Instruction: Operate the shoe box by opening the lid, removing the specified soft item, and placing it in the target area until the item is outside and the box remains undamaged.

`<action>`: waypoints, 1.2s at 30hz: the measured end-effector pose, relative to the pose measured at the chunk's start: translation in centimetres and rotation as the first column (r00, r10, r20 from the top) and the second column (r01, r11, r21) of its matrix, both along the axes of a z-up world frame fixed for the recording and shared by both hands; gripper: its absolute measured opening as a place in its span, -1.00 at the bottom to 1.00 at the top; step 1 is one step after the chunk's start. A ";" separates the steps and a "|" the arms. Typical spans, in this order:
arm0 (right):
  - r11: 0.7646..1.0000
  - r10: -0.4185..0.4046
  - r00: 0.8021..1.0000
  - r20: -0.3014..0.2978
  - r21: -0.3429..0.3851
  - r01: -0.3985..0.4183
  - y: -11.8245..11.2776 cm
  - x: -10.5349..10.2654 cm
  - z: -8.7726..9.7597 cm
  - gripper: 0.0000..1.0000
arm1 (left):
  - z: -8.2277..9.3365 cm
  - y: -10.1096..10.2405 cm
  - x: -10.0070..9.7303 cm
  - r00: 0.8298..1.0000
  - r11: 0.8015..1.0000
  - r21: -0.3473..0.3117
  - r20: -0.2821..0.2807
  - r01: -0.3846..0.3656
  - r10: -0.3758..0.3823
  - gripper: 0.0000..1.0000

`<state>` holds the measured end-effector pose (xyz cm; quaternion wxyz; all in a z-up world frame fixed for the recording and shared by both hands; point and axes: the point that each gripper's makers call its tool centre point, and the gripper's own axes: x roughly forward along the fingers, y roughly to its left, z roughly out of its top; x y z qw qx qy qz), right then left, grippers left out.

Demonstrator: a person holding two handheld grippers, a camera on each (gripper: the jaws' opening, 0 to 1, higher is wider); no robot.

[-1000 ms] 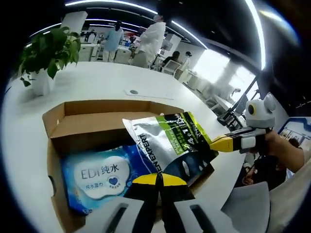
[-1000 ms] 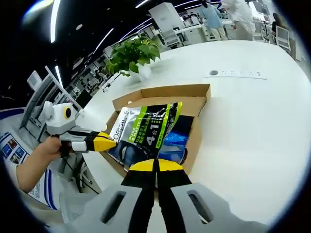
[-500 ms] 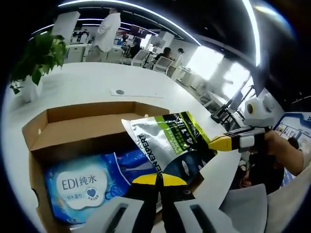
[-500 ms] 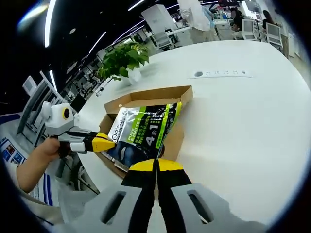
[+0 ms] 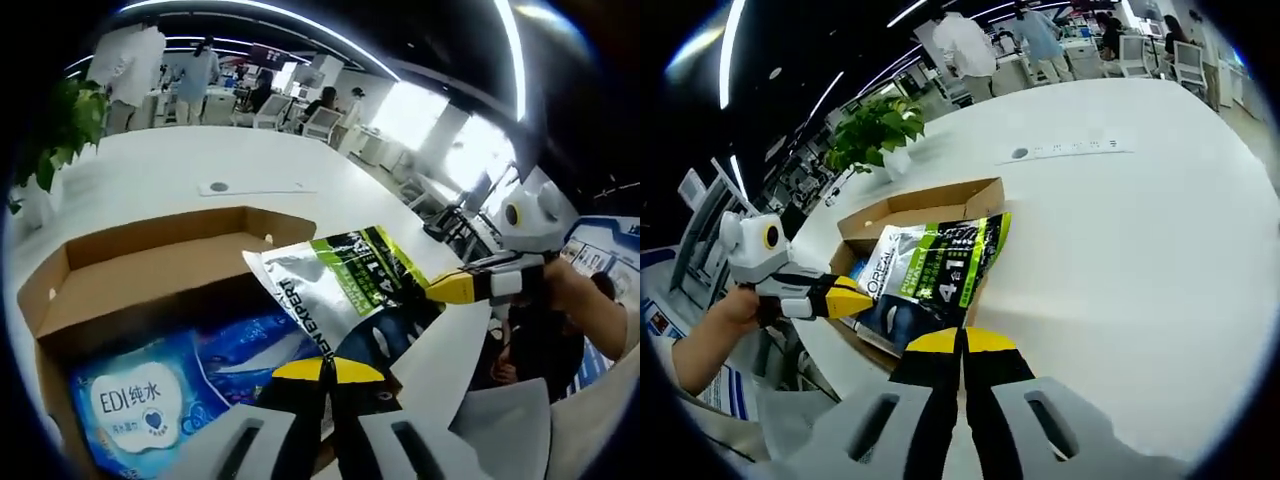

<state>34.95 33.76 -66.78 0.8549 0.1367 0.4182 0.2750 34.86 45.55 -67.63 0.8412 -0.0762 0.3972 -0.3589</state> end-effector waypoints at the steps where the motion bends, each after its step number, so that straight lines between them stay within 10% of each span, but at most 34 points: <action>1: 1.000 -0.006 1.000 -0.001 0.002 0.006 -0.3 0.1 0.0 -1.00 | 0.0 -0.2 0.0 1.000 1.000 0.002 -0.001 0.004 -0.004 -1.00; 36: 0.993 -0.115 0.993 -0.040 -0.034 0.113 -7.5 1.5 -2.0 -1.00 | -1.4 -7.8 1.8 0.989 0.987 0.062 -0.030 0.149 -0.148 -0.99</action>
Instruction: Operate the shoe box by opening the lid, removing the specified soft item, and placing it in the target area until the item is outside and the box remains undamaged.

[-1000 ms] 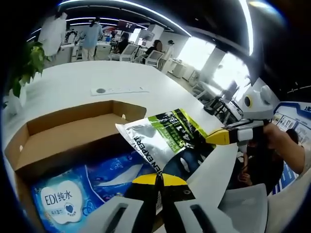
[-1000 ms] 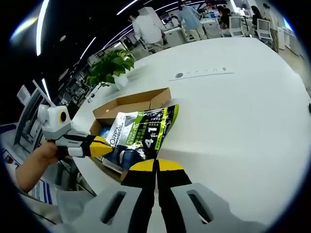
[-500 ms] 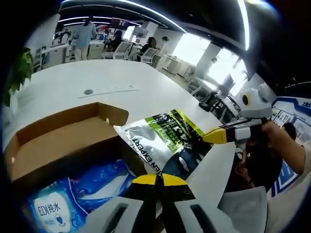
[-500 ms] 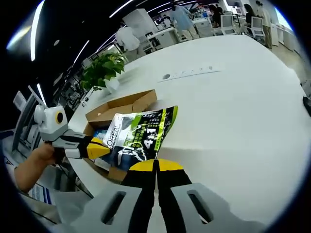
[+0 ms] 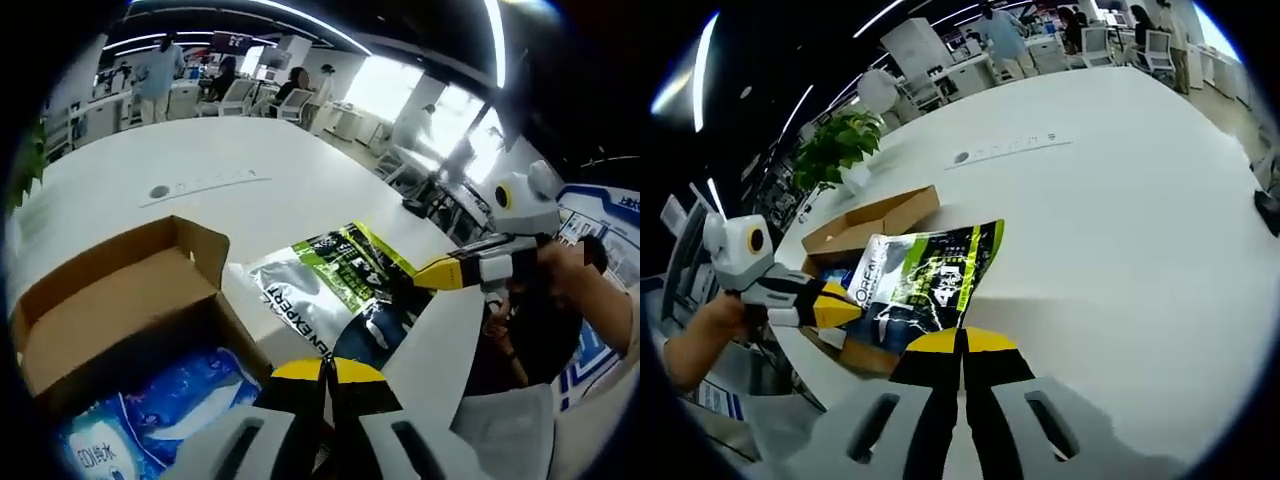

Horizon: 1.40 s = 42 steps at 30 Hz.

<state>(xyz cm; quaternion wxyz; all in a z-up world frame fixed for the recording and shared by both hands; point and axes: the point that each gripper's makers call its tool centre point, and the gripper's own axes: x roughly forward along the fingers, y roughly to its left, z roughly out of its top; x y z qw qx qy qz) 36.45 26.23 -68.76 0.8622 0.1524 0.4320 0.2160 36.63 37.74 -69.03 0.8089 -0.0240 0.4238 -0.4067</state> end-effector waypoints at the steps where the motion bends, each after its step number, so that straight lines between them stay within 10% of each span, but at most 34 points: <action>1: 1.000 -0.001 1.000 -0.001 -0.002 0.001 -0.1 0.1 -0.1 -1.00 | -0.1 -0.1 0.1 1.000 1.000 0.006 -0.001 0.005 -0.005 -0.99; 31: 0.998 -0.011 0.998 -0.062 -0.057 0.007 -2.0 2.8 -4.5 -1.00 | -4.0 -2.5 2.0 0.985 0.963 0.225 -0.116 0.149 -0.125 -0.98; 42: 0.998 -0.011 0.997 -0.077 -0.067 0.006 -1.9 3.3 -6.0 -1.00 | -5.8 -2.7 2.4 0.969 0.907 0.345 -0.135 0.242 -0.207 -0.98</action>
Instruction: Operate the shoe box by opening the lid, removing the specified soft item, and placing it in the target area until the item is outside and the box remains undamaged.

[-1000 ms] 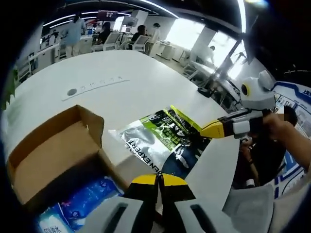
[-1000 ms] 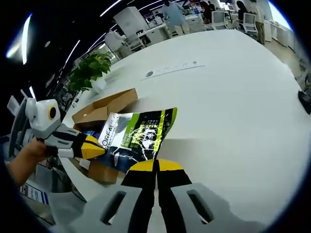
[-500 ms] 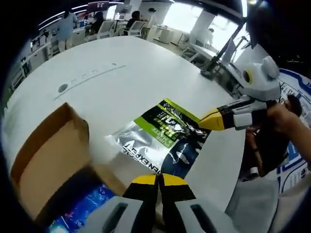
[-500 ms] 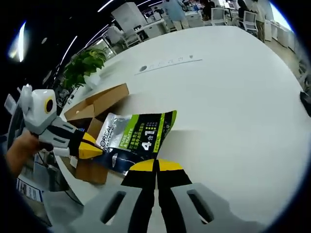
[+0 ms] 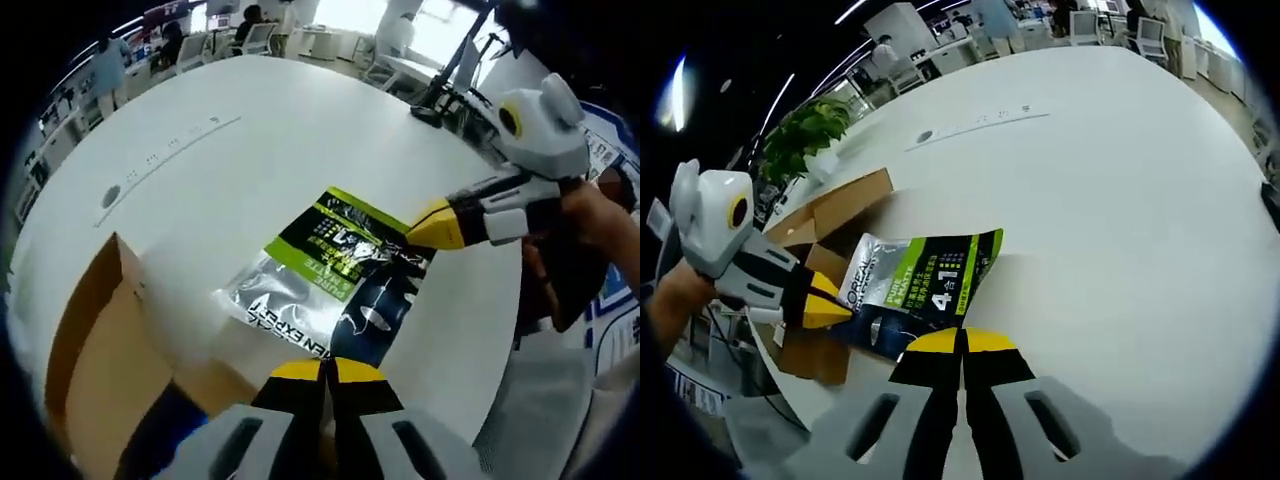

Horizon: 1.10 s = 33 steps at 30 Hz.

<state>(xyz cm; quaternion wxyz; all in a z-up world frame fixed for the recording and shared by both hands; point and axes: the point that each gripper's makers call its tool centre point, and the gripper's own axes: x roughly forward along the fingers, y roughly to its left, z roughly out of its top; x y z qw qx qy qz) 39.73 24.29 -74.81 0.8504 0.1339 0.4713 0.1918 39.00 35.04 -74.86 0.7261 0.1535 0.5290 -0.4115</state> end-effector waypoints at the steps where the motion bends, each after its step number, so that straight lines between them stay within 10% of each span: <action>1: 1.000 0.002 1.000 -0.002 -0.002 -0.002 0.0 0.0 -0.1 -1.00 | -0.2 0.0 0.0 1.000 1.000 0.008 -0.002 0.005 -0.005 -0.98; 21: 1.000 -0.009 1.000 -0.024 -0.026 0.009 -0.7 0.5 -2.7 -1.00 | -2.7 -0.8 0.4 0.997 0.992 0.103 -0.030 0.072 -0.069 -0.97; 33: 0.999 -0.009 0.999 -0.032 -0.031 0.008 -0.4 0.8 -3.7 -1.00 | -3.9 -0.3 0.7 0.973 0.951 0.221 0.038 0.214 -0.228 -0.93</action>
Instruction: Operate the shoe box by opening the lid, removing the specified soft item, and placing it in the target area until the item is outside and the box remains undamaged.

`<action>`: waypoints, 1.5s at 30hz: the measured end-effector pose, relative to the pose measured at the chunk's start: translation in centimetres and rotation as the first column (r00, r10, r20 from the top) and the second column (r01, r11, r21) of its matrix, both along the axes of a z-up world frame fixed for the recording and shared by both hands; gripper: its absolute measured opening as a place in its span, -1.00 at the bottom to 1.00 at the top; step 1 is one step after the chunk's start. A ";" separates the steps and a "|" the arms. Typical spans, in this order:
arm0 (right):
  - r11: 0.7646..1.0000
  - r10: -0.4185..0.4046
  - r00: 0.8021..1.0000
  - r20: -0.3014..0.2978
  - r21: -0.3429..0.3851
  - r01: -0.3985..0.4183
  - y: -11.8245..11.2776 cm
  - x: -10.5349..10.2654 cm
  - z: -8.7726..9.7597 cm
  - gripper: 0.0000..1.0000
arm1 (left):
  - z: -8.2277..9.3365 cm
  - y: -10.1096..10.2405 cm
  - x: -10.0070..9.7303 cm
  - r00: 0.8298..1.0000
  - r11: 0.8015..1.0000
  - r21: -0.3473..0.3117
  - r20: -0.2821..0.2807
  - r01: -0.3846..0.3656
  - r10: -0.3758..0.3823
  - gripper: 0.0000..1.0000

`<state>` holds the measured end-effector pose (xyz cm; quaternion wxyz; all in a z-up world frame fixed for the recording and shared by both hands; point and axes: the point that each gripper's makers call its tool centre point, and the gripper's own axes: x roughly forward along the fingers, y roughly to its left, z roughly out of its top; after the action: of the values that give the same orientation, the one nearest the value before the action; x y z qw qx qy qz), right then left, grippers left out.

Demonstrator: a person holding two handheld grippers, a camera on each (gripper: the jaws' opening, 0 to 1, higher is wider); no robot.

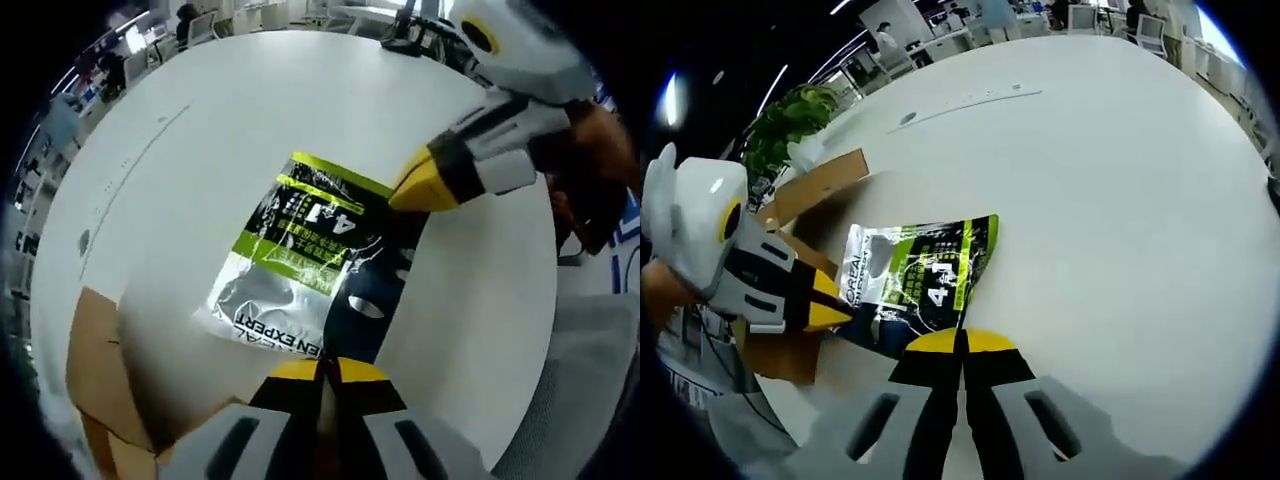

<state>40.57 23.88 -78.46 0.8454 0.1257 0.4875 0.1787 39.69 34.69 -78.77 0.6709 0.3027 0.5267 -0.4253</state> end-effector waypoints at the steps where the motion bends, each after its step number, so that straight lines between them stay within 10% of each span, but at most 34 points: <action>1: 1.000 0.000 1.000 -0.001 0.000 0.000 0.0 0.0 -0.1 -1.00 | 0.0 0.0 0.0 1.000 1.000 0.002 0.003 0.001 -0.001 -0.93; 14: 0.998 0.037 0.998 0.045 -0.048 -0.035 -0.1 0.2 -0.4 -0.97 | 1.0 1.0 -0.1 0.989 0.991 0.075 0.099 0.107 -0.114 -0.69; 45: 0.981 0.140 0.975 0.170 -0.157 -0.114 -1.4 -1.7 4.2 -0.56 | 7.8 1.3 -2.5 0.981 0.990 -0.143 0.190 -0.016 0.043 -0.38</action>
<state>38.90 22.47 -74.23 0.8797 0.0152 0.4279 0.2068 37.16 35.94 -70.93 0.7446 0.2864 0.4325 -0.4202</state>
